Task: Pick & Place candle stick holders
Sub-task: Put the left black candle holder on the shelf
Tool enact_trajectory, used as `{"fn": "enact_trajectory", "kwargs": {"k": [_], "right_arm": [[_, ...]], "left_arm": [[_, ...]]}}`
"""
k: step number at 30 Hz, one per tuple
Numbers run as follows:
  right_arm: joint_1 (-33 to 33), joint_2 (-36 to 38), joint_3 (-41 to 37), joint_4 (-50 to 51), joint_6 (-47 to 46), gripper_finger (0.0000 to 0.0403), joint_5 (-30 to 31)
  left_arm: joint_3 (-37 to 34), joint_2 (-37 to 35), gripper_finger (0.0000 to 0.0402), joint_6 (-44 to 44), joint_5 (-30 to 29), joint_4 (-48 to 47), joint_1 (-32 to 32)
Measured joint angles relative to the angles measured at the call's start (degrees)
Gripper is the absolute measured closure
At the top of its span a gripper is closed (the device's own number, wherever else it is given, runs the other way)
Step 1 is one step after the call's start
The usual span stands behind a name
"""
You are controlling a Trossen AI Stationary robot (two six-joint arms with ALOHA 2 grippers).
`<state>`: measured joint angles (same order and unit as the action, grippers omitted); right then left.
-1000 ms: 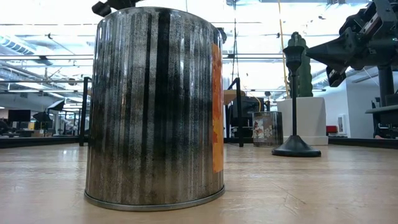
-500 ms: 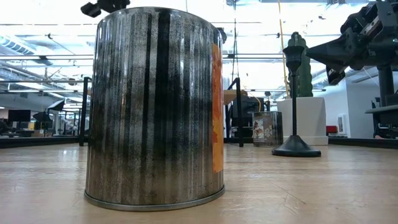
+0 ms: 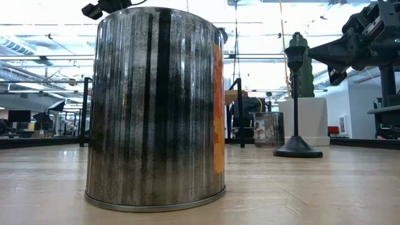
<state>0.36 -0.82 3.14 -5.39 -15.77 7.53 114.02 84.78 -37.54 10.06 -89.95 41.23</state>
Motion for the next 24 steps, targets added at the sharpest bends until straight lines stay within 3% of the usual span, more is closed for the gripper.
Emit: {"fn": "enact_trajectory", "kwargs": {"k": [6, 13, 24], "right_arm": [[0.0, 0.0, 0.0, 0.0, 0.0, 0.0403, 0.0], [0.0, 0.0, 0.0, 0.0, 0.0, 0.0403, 0.0], [0.0, 0.0, 0.0, 0.0, 0.0, 0.0403, 0.0]], "left_arm": [[0.0, -0.5, 0.0387, -1.7, -2.2, 0.0, -1.0], [0.1, -0.5, 0.0387, -5.0, -1.5, -0.1, -8.6], [5.7, -0.6, 0.0387, -9.6, -3.3, 0.0, -13.2]]}}
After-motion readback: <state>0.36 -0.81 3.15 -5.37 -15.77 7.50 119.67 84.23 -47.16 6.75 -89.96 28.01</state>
